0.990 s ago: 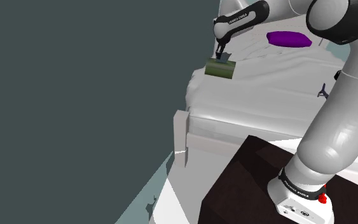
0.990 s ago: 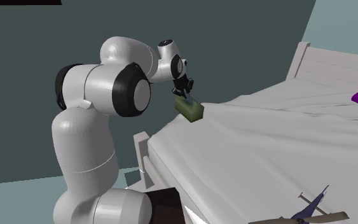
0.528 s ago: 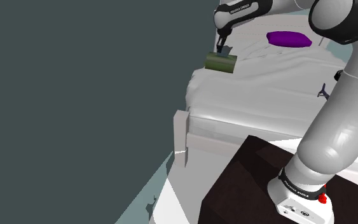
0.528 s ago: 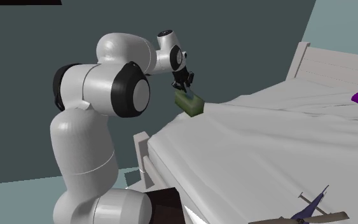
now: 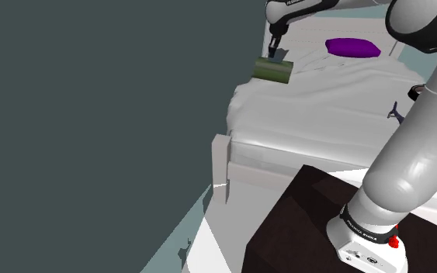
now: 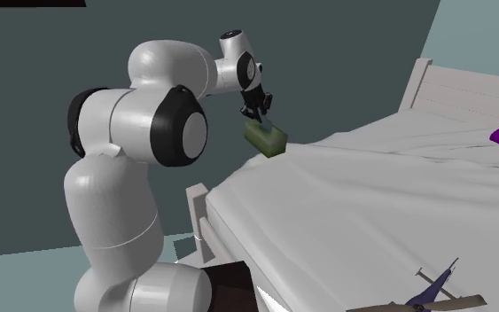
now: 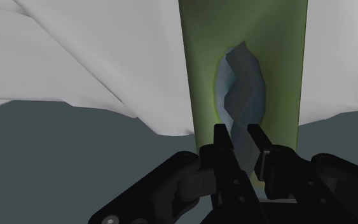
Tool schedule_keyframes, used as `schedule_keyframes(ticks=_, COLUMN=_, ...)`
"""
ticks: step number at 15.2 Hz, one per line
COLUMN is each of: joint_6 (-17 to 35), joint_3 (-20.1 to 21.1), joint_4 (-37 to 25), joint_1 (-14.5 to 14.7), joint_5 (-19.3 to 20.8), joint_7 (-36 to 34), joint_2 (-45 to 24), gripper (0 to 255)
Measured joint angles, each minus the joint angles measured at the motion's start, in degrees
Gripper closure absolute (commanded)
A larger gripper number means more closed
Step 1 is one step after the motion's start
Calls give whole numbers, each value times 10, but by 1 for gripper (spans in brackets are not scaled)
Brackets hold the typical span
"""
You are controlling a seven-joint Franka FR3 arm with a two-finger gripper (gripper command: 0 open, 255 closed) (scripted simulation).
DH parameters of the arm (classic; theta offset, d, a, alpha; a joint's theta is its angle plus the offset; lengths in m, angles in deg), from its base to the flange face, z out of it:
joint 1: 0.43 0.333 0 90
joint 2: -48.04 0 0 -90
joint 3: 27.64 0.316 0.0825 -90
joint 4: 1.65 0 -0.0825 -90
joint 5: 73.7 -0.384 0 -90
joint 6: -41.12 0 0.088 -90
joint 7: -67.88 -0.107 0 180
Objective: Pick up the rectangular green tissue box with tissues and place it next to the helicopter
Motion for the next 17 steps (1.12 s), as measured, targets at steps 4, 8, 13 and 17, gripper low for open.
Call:
schedule_keyframes(ticks=4, joint_6=17, joint_3=-14, joint_4=80, joint_1=-13, joint_5=11, joint_7=23, joint_2=70, gripper=255)
schedule_keyframes(ticks=8, joint_6=25, joint_3=-28, joint_4=152, joint_1=-28, joint_5=25, joint_7=46, joint_2=141, gripper=255)
schedule_keyframes(ticks=13, joint_6=32, joint_3=-51, joint_4=228, joint_1=-50, joint_5=41, joint_7=81, joint_2=219, gripper=255)
schedule_keyframes(ticks=17, joint_6=25, joint_3=-76, joint_4=268, joint_1=-69, joint_5=52, joint_7=121, joint_2=277, gripper=255)
